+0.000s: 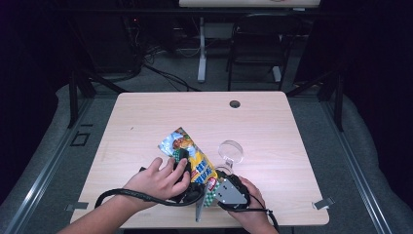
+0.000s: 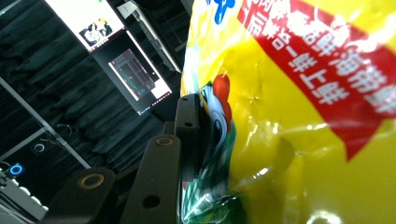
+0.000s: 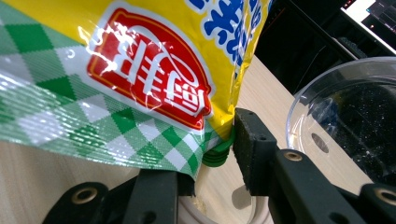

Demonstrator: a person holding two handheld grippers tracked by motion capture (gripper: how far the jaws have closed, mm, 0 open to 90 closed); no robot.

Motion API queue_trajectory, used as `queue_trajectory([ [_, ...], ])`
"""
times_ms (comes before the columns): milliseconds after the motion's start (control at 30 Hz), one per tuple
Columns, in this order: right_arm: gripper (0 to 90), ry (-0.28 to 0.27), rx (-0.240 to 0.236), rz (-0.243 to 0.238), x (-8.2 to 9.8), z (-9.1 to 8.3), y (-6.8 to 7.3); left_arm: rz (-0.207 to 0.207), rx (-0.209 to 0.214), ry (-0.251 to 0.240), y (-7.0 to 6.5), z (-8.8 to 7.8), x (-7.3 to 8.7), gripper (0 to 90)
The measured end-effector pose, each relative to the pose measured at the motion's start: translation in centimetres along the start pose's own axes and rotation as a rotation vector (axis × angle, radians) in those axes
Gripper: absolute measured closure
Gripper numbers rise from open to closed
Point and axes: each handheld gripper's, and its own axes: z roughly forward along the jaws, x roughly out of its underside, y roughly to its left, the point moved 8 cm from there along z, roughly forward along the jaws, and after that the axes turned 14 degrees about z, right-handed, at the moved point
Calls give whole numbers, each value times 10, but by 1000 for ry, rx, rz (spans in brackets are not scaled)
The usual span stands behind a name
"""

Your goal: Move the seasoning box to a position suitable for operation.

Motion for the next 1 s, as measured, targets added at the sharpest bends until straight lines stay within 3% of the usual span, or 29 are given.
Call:
queue_trajectory([
  [267, 705, 1, -1, 4, 0, 0, 0, 21, -4, 4, 2, -2, 1, 776],
  [300, 705, 0, -2, 4, 0, 0, 0, 7, -3, -7, 0, -2, 0, 777],
  [833, 707, -3, -1, 4, 1, 3, -2, 27, -7, -10, 3, -4, 0, 800],
  [900, 707, -2, 2, 2, 1, 3, -2, 10, -16, -35, 3, -4, -2, 801],
  [933, 707, 1, 3, 2, 2, 3, -2, 14, -15, -35, 3, -4, -2, 802],
  [967, 708, 1, 6, 1, 2, 3, -2, 43, -9, -13, 4, -5, -1, 803],
  [1000, 707, 2, 5, -1, 2, 3, -2, 33, -8, -21, 4, -5, -1, 805],
])
